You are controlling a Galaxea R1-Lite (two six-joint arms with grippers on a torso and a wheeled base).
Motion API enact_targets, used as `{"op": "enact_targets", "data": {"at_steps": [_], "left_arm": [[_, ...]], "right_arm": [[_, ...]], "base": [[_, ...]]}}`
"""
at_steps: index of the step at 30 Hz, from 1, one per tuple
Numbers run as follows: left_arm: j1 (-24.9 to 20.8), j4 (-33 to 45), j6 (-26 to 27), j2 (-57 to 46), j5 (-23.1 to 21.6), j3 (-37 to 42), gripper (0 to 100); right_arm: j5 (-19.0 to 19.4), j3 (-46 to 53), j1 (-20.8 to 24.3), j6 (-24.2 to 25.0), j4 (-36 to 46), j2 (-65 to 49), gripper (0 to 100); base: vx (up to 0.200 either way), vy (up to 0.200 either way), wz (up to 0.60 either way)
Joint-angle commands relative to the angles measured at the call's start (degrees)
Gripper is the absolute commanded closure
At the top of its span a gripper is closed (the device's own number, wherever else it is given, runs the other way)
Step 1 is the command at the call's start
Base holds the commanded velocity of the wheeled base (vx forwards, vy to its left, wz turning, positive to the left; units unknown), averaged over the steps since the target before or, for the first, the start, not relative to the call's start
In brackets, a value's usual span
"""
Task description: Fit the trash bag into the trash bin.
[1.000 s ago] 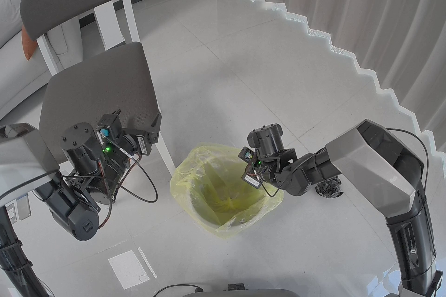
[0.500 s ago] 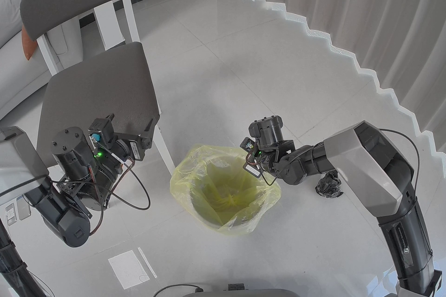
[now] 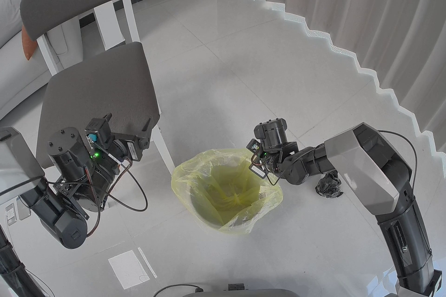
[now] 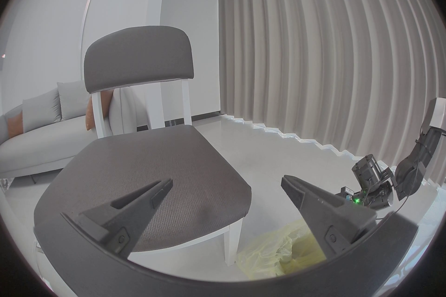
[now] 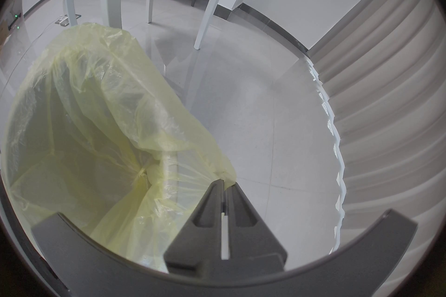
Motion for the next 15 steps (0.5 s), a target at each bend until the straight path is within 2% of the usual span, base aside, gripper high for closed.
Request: {"op": "enact_targets", "data": {"at_steps": [1, 15], "left_arm": [[-0.08, -1.02, 0.01, -0.42, 0.04, 0.51, 0], [0.19, -1.02, -0.08, -0.5, 0.04, 0.77, 0]], "right_arm": [[-0.01, -0.12, 0.1, 0.47, 0.01, 0.98, 100], [-0.01, -0.38, 1.15, 2.32, 0.01, 0.81, 100]], "base": [[0.0, 0.0, 0.0], [0.0, 0.0, 0.0]]}}
